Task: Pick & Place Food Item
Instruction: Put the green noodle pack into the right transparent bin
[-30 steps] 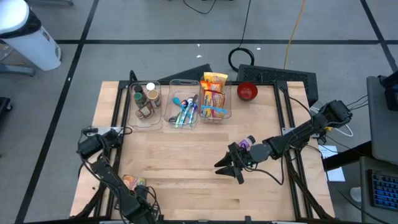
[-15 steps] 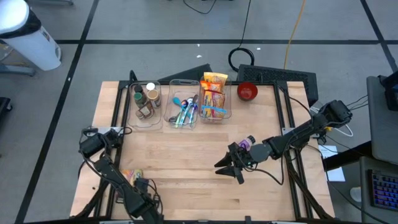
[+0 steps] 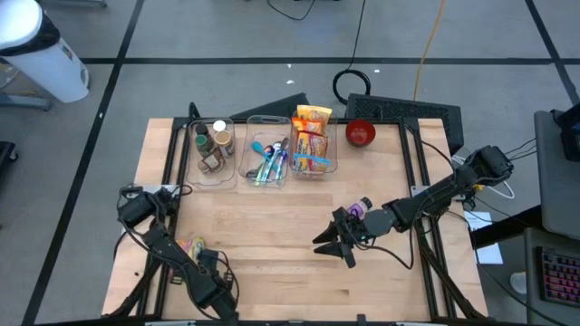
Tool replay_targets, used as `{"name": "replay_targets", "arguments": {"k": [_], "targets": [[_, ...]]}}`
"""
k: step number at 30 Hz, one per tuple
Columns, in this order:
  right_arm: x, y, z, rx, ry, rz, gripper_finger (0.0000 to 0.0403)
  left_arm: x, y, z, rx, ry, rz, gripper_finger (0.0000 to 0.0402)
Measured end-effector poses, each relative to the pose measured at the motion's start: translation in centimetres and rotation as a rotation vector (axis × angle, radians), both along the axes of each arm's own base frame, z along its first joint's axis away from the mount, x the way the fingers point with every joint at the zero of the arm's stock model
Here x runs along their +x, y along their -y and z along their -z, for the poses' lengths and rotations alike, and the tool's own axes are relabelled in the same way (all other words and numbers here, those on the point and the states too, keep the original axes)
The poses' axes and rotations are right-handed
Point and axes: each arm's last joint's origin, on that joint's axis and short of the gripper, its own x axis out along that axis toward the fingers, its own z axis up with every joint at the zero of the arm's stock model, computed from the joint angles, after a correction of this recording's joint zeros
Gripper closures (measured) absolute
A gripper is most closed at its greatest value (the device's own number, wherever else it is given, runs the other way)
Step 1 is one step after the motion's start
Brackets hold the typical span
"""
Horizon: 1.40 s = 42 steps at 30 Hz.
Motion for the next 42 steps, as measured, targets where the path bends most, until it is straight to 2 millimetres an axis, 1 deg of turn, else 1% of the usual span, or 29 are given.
{"name": "replay_targets", "arguments": {"k": [5,9,14,20,23,26,36,42], "targets": [[0.0,0.0,0.0,-0.001,-0.002,0.0,0.0239,0.2,-0.5,0.8,-0.019,0.003,0.005,0.0331],[0.0,0.0,0.1,0.0,-0.007,-0.002,0.0239,0.4,-0.8,0.9,-0.021,0.001,0.006,0.0351],[0.0,0.0,0.1,-0.001,-0.009,-0.004,0.0239,0.5,-0.9,0.9,-0.042,-0.003,0.048,0.0394],[0.0,0.0,0.1,-0.001,-0.009,-0.004,0.0239,0.5,-0.9,0.7,-0.079,-0.013,0.083,0.0398],[0.0,0.0,0.1,-0.004,-0.01,-0.004,0.0239,0.4,-0.9,-0.1,-0.097,-0.005,0.102,0.0398],[0.0,0.0,0.1,-0.01,-0.01,-0.003,0.0239,0.2,-1.2,-1.3,-0.101,0.021,0.111,0.0399],[0.0,0.0,0.1,-0.026,-0.005,-0.006,0.0239,-1.4,-3.4,-6.6,-0.026,0.128,0.087,0.04],[0.0,0.0,0.1,-0.027,-0.004,-0.006,0.0239,-1.7,-4.4,-8.5,0.014,0.251,0.069,0.0401]]}}
